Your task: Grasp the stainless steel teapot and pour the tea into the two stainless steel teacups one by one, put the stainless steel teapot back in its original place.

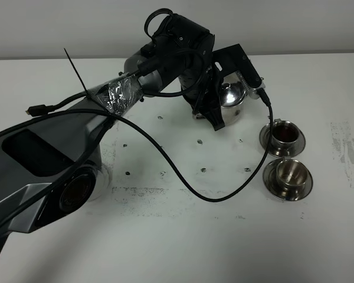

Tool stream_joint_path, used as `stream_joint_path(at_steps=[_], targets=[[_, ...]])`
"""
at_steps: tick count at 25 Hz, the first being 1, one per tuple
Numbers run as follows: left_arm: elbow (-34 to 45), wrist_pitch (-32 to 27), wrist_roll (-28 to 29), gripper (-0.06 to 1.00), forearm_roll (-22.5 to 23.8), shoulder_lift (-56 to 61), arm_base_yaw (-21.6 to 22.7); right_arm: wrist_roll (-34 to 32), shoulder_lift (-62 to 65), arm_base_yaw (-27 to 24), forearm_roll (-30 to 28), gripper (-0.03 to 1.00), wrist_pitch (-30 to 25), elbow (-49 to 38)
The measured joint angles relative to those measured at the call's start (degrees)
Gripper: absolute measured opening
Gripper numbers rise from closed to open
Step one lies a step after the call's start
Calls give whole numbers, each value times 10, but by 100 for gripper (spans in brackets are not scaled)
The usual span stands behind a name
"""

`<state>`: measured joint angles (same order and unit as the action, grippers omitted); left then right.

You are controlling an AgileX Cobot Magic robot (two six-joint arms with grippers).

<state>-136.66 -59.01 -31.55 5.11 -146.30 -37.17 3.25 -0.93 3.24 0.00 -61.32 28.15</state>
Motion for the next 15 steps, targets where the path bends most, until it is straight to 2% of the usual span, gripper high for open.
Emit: stream_joint_path(at_steps=[15], targets=[[0, -7, -1, 19, -1, 0, 0, 0, 0, 0, 0, 51, 0, 0]])
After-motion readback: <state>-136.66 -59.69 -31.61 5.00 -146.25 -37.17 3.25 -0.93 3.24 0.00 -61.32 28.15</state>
